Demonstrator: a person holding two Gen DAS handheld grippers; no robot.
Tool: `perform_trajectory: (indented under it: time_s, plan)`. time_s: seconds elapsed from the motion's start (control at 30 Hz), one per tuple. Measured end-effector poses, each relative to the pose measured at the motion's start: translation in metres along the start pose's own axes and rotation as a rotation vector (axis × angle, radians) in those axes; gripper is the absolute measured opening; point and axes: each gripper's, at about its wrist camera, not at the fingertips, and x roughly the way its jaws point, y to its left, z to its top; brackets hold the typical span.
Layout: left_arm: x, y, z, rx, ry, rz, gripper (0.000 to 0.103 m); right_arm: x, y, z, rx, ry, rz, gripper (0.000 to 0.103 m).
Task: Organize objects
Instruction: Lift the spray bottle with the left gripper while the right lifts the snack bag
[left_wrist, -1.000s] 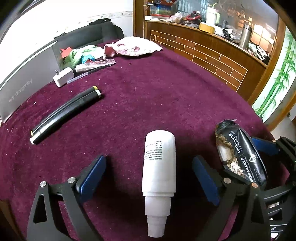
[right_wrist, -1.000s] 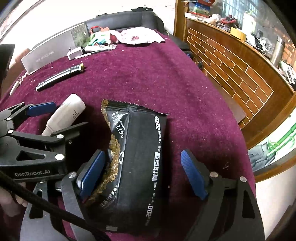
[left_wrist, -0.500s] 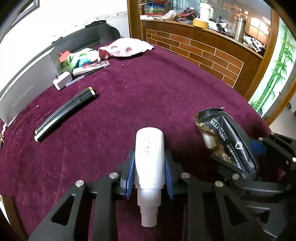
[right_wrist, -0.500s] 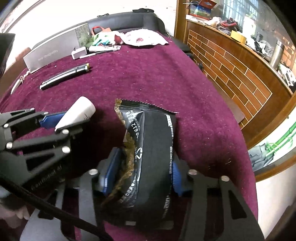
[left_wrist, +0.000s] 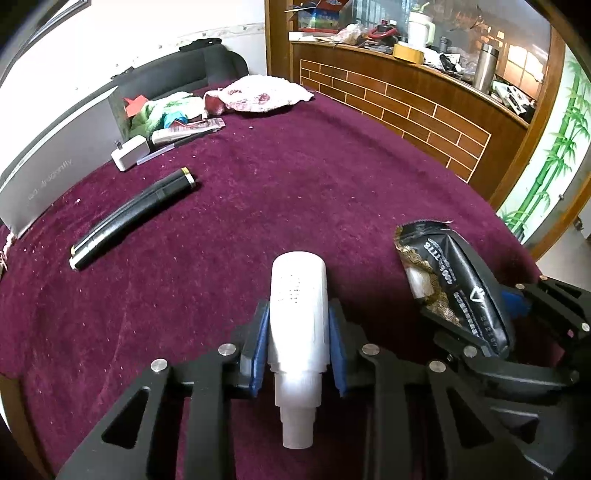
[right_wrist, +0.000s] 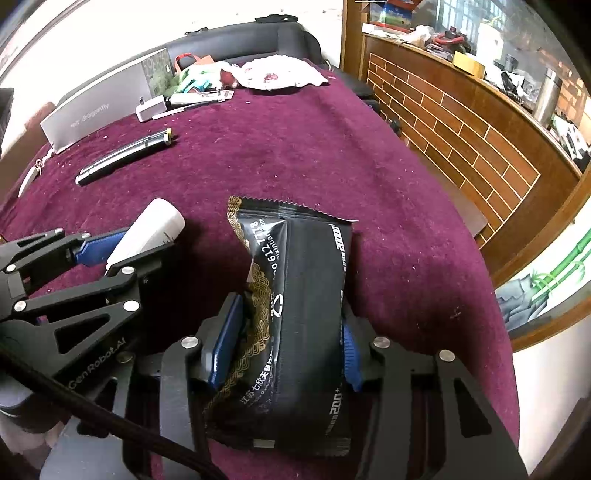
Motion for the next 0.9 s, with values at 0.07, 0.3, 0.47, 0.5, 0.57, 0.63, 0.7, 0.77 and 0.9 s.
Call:
perform_trajectory:
  time_s: [0.07,0.3,0.47,0.5,0.57,0.63,0.7,0.77,0.9]
  plan:
    - [-0.003,-0.001,-0.004,-0.005,-0.003,-0.005,0.024,-0.002,-0.001,-0.001,0.009,-0.001,0.010,0.045]
    - [-0.016,-0.009,-0.015,-0.009,-0.010,-0.023,0.025,-0.017,-0.001,-0.003,0.004,-0.029,0.022,0.030]
    - [-0.016,-0.005,-0.022,-0.027,0.024,-0.039,0.024,-0.020,-0.007,-0.005,0.017,-0.028,0.046,0.033]
    - [-0.016,-0.005,-0.023,-0.024,0.015,-0.038,0.025,-0.020,-0.013,-0.005,0.046,-0.026,0.059,0.036]
    - [-0.016,-0.007,-0.023,-0.011,0.017,-0.026,0.025,-0.018,-0.022,-0.004,0.081,-0.016,0.075,0.052]
    - [-0.015,-0.011,-0.023,0.006,0.021,-0.008,0.027,-0.016,-0.031,-0.005,0.116,-0.006,0.101,0.053]
    - [-0.014,-0.015,-0.023,0.020,0.013,0.004,0.030,-0.013,-0.035,-0.006,0.129,0.009,0.111,0.053]
    - [-0.013,-0.017,-0.023,0.019,0.002,0.009,0.033,-0.009,-0.035,-0.005,0.130,0.018,0.118,0.053]
    - [-0.013,-0.020,-0.026,0.031,-0.024,0.025,0.035,-0.005,-0.019,-0.001,0.079,0.011,0.087,0.052]
